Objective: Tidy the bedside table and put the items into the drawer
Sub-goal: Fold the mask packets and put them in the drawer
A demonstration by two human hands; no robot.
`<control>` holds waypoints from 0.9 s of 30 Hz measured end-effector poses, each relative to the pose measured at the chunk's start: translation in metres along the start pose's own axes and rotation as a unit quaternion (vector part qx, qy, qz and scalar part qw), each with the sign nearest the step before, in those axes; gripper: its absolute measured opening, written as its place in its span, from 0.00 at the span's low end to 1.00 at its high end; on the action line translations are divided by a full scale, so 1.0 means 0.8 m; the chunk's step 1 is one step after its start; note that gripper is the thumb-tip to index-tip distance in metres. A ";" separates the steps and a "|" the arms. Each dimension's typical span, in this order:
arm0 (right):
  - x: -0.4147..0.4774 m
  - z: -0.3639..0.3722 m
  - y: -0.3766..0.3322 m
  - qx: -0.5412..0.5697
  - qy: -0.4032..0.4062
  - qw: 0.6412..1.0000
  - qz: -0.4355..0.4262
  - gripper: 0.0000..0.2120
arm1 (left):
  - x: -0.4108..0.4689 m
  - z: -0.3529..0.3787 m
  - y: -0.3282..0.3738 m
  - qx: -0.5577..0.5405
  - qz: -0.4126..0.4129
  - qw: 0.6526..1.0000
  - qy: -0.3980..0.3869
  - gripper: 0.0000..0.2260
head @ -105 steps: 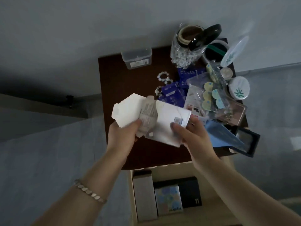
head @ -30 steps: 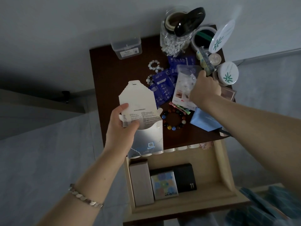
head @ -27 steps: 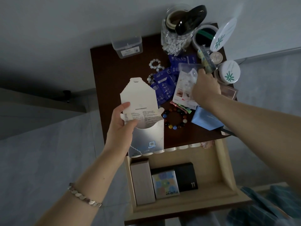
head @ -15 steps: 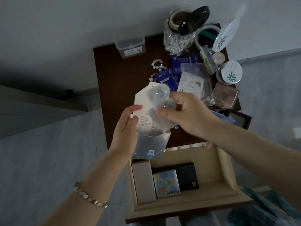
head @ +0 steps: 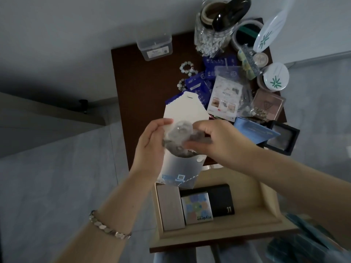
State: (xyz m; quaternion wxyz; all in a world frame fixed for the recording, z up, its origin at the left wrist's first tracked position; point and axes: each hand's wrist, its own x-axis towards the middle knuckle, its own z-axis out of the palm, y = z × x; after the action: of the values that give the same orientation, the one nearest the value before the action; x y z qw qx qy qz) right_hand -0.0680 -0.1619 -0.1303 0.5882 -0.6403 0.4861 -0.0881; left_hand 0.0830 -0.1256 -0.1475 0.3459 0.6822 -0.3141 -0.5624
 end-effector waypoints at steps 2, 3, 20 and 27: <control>-0.004 0.003 0.003 -0.046 -0.016 0.999 -0.012 0.07 | -0.001 -0.002 -0.003 0.012 0.013 1.000 -0.004 0.13; -0.005 0.005 0.005 -0.071 -0.014 0.997 -0.025 0.07 | -0.001 -0.002 -0.003 0.017 0.010 1.000 -0.009 0.14; -0.021 -0.004 0.000 0.152 0.111 0.982 -0.018 0.14 | -0.009 -0.002 -0.008 0.016 0.047 0.998 -0.033 0.15; -0.022 0.015 0.012 0.048 0.063 0.997 0.000 0.12 | -0.010 -0.003 -0.012 0.030 0.008 0.999 -0.008 0.15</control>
State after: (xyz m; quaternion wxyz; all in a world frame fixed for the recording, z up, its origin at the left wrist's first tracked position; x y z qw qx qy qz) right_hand -0.0732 -0.1396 -0.1336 0.5865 -0.6041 0.5177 -0.1517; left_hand 0.0842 -0.1131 -0.1510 0.3272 0.6852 -0.3389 -0.5556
